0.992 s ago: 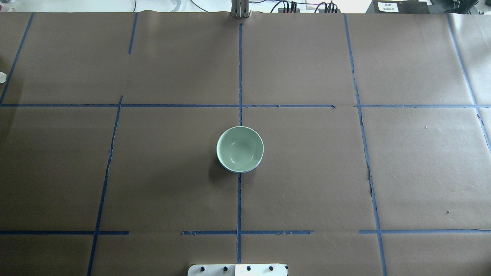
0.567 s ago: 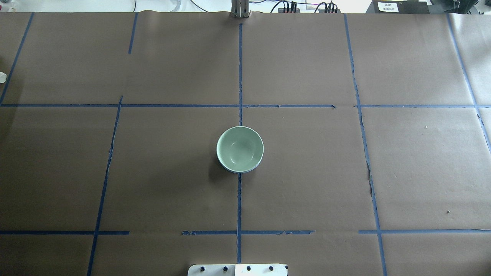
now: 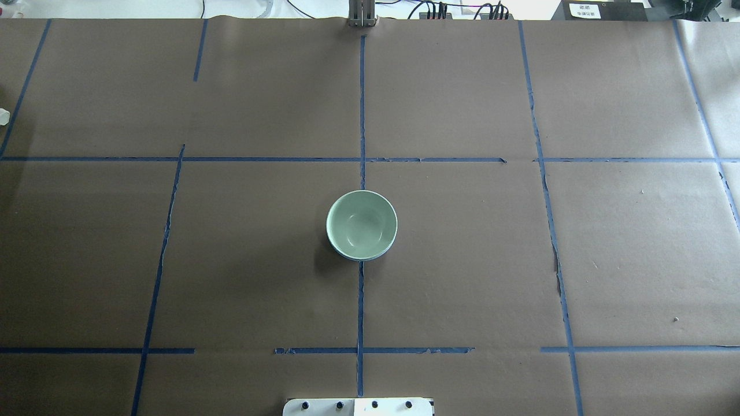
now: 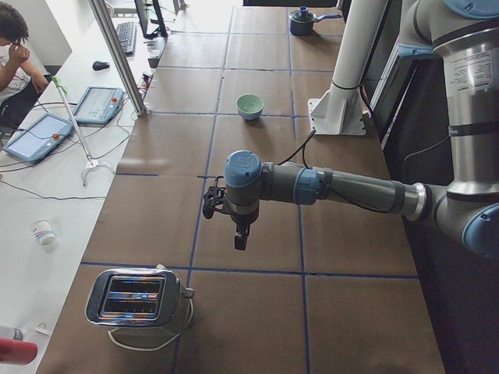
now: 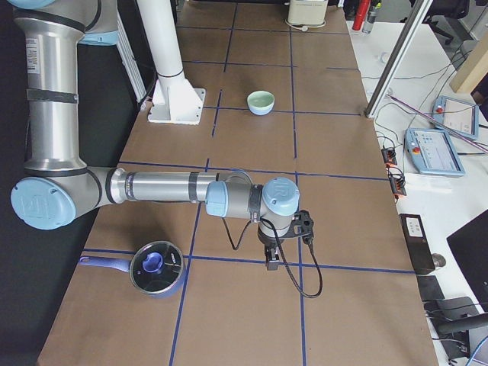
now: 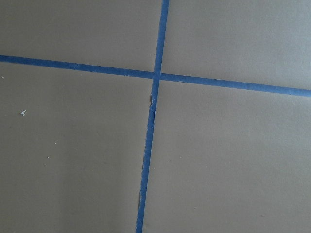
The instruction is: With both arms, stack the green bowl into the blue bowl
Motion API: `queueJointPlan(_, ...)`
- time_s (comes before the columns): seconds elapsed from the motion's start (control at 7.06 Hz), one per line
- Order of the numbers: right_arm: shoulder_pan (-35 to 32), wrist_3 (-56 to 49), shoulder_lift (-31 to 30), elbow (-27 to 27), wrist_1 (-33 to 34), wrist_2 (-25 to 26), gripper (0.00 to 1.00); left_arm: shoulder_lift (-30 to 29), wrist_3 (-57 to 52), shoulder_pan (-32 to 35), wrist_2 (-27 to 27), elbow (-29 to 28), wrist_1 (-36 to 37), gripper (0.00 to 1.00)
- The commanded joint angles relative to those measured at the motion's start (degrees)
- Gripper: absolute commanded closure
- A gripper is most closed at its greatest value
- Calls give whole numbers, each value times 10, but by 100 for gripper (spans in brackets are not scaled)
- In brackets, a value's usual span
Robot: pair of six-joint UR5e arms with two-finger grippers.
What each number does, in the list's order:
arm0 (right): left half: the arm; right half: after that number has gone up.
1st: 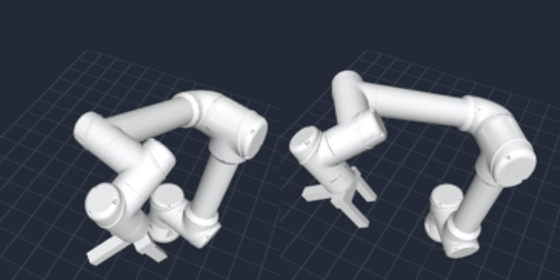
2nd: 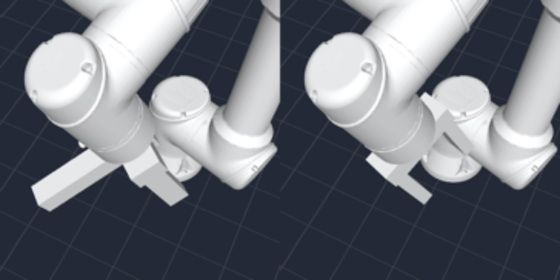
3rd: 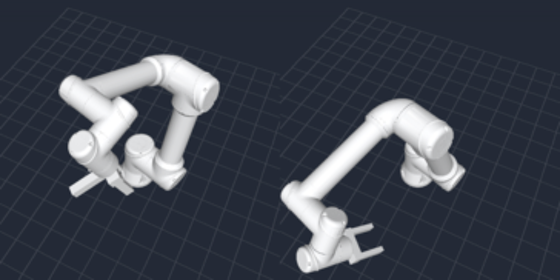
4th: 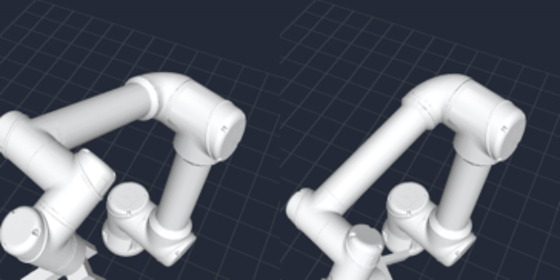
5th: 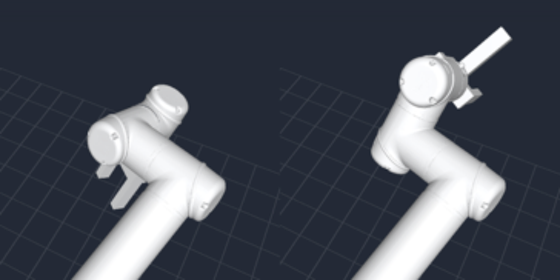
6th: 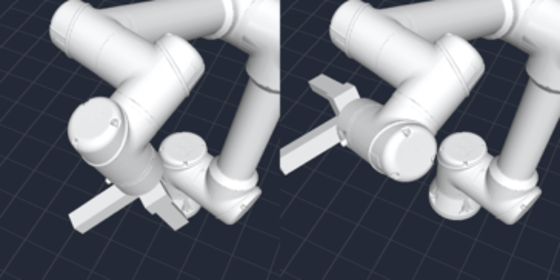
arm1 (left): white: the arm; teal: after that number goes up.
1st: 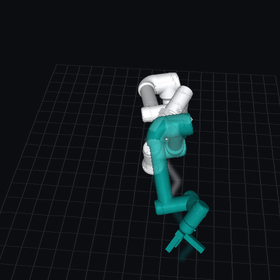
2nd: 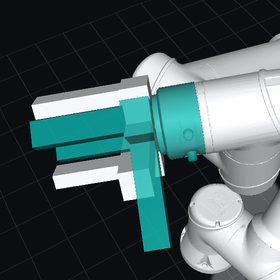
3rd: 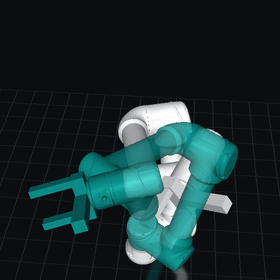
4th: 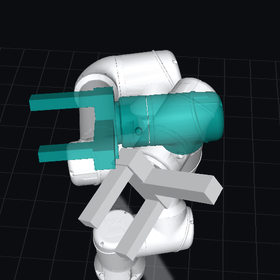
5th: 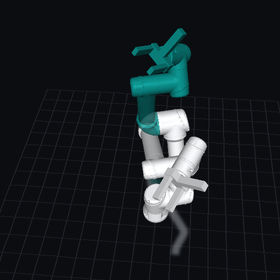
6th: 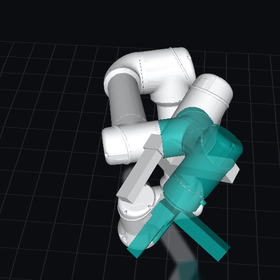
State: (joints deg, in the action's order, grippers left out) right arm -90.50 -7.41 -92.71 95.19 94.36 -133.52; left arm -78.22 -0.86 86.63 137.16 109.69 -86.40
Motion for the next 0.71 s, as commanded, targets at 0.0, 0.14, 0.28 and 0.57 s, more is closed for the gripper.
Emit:
queueJointPlan(0.0, 6, 16, 1, 12, -1, -2, 0, -6, -1, 1, 13, -22, -5, 0)
queueJointPlan(0.14, 6, 16, 0, 13, -1, -2, 0, -5, 1, 4, 12, -10, -2, 0)
queueJointPlan(0.28, 7, 16, 1, 13, -2, -2, 0, -5, 2, 5, 4, 2, 3, 0)
queueJointPlan(0.57, 8, 17, 0, 20, -1, -2, 0, 5, -1, 9, 4, 3, -3, 0)
